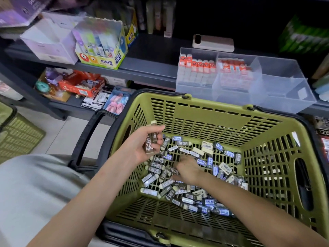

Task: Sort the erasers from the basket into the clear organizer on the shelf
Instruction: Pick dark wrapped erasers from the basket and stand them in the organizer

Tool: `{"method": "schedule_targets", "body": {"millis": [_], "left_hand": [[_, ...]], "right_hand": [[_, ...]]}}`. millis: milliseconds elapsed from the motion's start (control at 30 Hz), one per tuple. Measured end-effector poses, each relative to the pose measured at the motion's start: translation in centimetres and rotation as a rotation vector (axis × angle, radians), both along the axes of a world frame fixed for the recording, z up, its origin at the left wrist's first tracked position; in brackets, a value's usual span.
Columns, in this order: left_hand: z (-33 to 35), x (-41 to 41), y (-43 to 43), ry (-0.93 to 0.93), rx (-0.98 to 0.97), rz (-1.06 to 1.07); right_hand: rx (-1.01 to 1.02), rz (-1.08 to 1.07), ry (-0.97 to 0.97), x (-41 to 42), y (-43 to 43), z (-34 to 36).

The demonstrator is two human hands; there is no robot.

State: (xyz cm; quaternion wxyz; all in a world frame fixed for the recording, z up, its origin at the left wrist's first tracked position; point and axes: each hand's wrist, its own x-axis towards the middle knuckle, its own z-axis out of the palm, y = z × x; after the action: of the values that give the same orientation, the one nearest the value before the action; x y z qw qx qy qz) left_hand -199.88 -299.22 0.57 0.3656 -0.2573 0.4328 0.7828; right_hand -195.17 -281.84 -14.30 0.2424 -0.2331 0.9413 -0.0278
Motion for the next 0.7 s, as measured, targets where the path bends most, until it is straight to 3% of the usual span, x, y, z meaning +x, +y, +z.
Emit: {"method": "schedule_targets", "body": {"millis": [100, 167, 300, 367, 433, 533, 600, 700], "left_hand": [[-0.8, 0.3, 0.5, -0.047, -0.099, 0.005], [-1.5, 0.6, 0.8, -0.073, -0.16, 0.013], [-2.3, 1.2, 1.4, -0.083, -0.234, 0.01], [-2.4, 1.3, 1.9, -0.011, -0.256, -0.043], [-2.3, 1.4, 2.7, 0.078, -0.261, -0.099], [-2.1, 1.5, 3.6, 0.161, -0.371, -0.118], [-2.4, 1.4, 3.5, 0.198, -0.397, -0.117], [-2.7, 1.1, 3.0, 0.106, -0.299, -0.054]], "right_hand": [[-0.023, -0.032, 0.038, 0.9, 0.2, 0.2], [-0.153, -0.192, 0.017, 1.3, 0.2, 0.8], [-0.744, -0.706, -0.121, 0.9, -0.3, 4.8], [-1.029, -0.857, -0.122, 0.5, -0.9, 7.3], [-1.145, -0.867, -0.107, 0.4, -2.0, 9.5], [-1.165, -0.791, -0.185, 0.6, -3.2, 11.3], [-1.304, -0.768, -0.389, 0.6, -2.8, 11.6], [-1.592, -0.777, -0.695, 0.1, -1.0, 11.3]]}}
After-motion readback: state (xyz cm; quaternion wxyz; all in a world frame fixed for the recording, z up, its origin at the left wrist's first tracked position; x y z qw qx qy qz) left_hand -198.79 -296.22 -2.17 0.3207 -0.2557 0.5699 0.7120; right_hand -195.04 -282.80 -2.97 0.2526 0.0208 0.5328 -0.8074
